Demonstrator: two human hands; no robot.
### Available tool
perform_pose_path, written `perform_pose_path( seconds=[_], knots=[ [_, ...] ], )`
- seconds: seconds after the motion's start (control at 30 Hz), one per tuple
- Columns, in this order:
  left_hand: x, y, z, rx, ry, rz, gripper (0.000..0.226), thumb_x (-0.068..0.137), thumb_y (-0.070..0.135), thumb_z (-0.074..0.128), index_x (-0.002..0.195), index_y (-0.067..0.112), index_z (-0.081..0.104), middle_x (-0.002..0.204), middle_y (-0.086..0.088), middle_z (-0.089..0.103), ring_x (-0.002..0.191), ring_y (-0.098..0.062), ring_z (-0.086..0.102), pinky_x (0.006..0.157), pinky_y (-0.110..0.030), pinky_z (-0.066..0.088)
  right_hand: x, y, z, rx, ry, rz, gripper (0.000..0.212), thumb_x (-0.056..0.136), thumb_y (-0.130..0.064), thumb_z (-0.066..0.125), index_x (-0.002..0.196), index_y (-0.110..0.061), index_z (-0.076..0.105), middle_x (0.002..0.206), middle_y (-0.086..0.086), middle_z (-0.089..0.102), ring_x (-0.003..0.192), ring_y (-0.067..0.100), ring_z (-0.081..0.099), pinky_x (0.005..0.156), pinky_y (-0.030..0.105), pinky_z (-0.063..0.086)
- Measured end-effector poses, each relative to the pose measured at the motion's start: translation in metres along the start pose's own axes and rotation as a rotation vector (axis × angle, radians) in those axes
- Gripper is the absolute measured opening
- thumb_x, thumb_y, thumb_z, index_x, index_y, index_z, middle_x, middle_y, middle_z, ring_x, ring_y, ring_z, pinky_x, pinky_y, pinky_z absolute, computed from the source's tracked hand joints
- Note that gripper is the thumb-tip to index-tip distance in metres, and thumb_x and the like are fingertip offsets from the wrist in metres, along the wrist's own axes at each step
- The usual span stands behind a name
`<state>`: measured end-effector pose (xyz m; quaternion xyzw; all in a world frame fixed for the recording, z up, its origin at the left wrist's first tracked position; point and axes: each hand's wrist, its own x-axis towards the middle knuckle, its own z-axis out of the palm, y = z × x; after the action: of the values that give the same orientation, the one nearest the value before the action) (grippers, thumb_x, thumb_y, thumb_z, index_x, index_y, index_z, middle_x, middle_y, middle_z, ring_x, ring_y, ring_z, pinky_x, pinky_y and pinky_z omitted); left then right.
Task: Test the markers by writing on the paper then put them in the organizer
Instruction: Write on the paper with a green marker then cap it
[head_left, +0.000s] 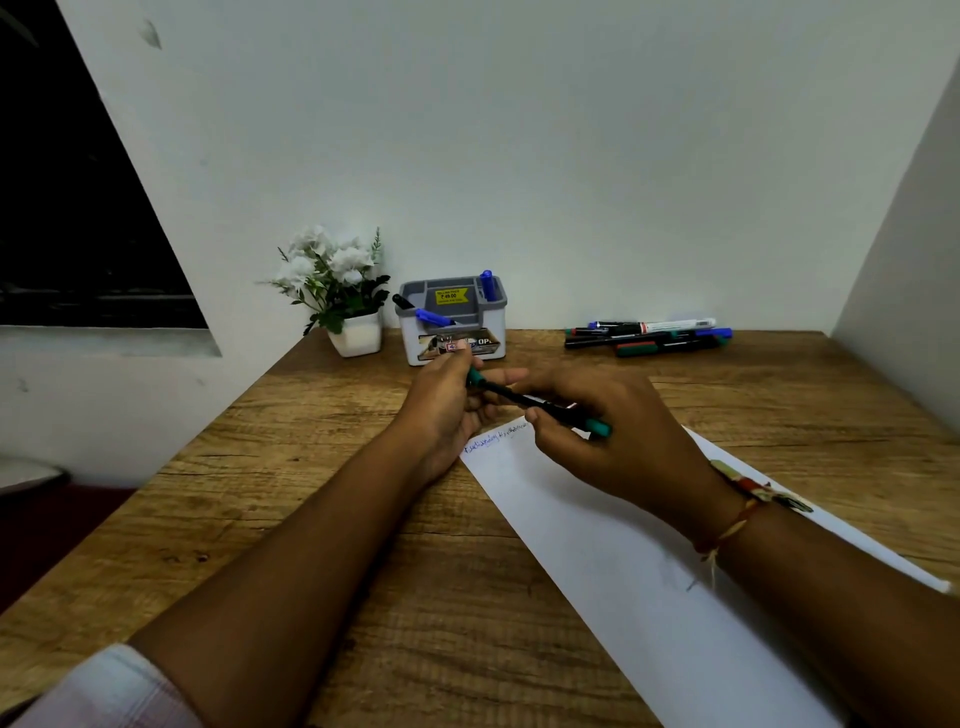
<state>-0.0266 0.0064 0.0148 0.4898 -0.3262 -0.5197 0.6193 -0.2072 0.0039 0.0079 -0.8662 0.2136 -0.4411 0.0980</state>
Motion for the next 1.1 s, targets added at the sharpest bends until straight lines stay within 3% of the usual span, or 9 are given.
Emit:
perform_pose_path(
  seconds=[0.1, 0.23, 0.47, 0.63, 0.73, 0.8, 0.87, 0.97, 1.1],
  knots=[
    [-0.001, -0.001, 0.001, 0.043, -0.002, 0.023, 0.028, 0.106, 0.036, 0.039, 0.105, 0.009, 0.047, 0.061, -0.002, 0.071, 0.05, -0.011, 0.066, 0.074, -0.037, 0.049, -0.001, 0.002, 0.002, -0.019, -0.015, 0.014, 0.043, 0.088, -0.011, 0.07, 0.13, -0.022, 0.071, 0.111, -0.024, 0.068, 0.095, -0.023, 0.057, 0.08, 0.001, 0.044],
    [0.001, -0.003, -0.001, 0.056, -0.008, 0.031, 0.039, 0.103, 0.044, 0.042, 0.096, 0.009, 0.056, 0.069, -0.004, 0.072, 0.057, -0.014, 0.068, 0.086, -0.047, 0.053, -0.002, 0.004, 0.002, 0.004, -0.04, 0.085, 0.032, 0.091, -0.014, 0.071, 0.122, -0.019, 0.07, 0.111, -0.015, 0.072, 0.095, -0.02, 0.059, 0.08, 0.002, 0.046],
    [-0.004, -0.005, 0.002, 0.096, -0.094, -0.014, 0.061, 0.1, 0.055, 0.038, 0.107, 0.002, 0.067, 0.08, -0.01, 0.073, 0.067, -0.017, 0.068, 0.071, -0.032, 0.049, -0.002, 0.007, 0.003, -0.072, -0.025, 0.102, 0.014, 0.092, -0.019, 0.073, 0.104, -0.016, 0.067, 0.092, -0.006, 0.072, 0.082, 0.003, 0.062, 0.068, 0.015, 0.05],
    [-0.004, -0.006, 0.001, 0.081, -0.116, -0.015, 0.062, 0.097, 0.059, 0.041, 0.106, 0.004, 0.067, 0.088, -0.016, 0.072, 0.072, -0.02, 0.069, 0.075, -0.034, 0.05, -0.002, 0.008, 0.004, -0.111, -0.01, 0.074, 0.007, 0.092, -0.016, 0.074, 0.096, -0.012, 0.07, 0.085, -0.018, 0.059, 0.076, -0.016, 0.054, 0.067, 0.002, 0.038],
    [-0.005, -0.002, 0.002, 0.066, -0.114, 0.012, 0.057, 0.097, 0.057, 0.043, 0.102, 0.005, 0.066, 0.088, -0.015, 0.071, 0.075, -0.021, 0.069, 0.075, -0.034, 0.053, -0.001, 0.01, 0.006, -0.078, -0.001, 0.08, 0.008, 0.092, -0.015, 0.075, 0.098, -0.012, 0.071, 0.085, -0.017, 0.061, 0.075, -0.014, 0.056, 0.069, 0.002, 0.039],
    [-0.005, -0.001, 0.003, 0.065, -0.116, 0.029, 0.053, 0.098, 0.053, 0.044, 0.1, 0.005, 0.066, 0.084, -0.013, 0.069, 0.071, -0.019, 0.067, 0.065, -0.03, 0.055, 0.0, 0.009, 0.006, -0.055, 0.008, 0.084, 0.008, 0.092, -0.014, 0.075, 0.099, -0.012, 0.072, 0.085, -0.014, 0.065, 0.072, -0.007, 0.057, 0.069, 0.002, 0.04],
    [-0.006, 0.0, 0.003, 0.08, -0.125, 0.035, 0.05, 0.099, 0.051, 0.046, 0.101, 0.005, 0.066, 0.084, -0.012, 0.069, 0.07, -0.019, 0.067, 0.067, -0.031, 0.053, 0.0, 0.009, 0.007, -0.051, 0.017, 0.079, 0.008, 0.092, -0.014, 0.075, 0.098, -0.012, 0.071, 0.085, -0.009, 0.069, 0.074, 0.002, 0.058, 0.067, 0.004, 0.04],
    [-0.006, 0.0, 0.001, 0.112, -0.147, 0.016, 0.048, 0.101, 0.046, 0.046, 0.111, 0.002, 0.064, 0.084, -0.012, 0.07, 0.069, -0.018, 0.068, 0.072, -0.032, 0.049, 0.001, 0.01, 0.007, -0.073, 0.008, 0.071, 0.008, 0.092, -0.015, 0.075, 0.096, -0.012, 0.069, 0.084, -0.005, 0.07, 0.076, 0.005, 0.057, 0.066, 0.006, 0.039],
    [-0.007, 0.0, -0.001, 0.034, -0.153, -0.011, 0.038, 0.103, 0.029, 0.045, 0.124, -0.001, 0.058, 0.083, -0.015, 0.064, 0.067, -0.018, 0.059, 0.066, -0.03, 0.045, 0.0, 0.016, 0.003, -0.042, -0.002, 0.107, 0.01, 0.092, -0.016, 0.076, 0.1, -0.014, 0.07, 0.089, -0.006, 0.072, 0.082, 0.004, 0.06, 0.068, 0.009, 0.043]
  ],
)
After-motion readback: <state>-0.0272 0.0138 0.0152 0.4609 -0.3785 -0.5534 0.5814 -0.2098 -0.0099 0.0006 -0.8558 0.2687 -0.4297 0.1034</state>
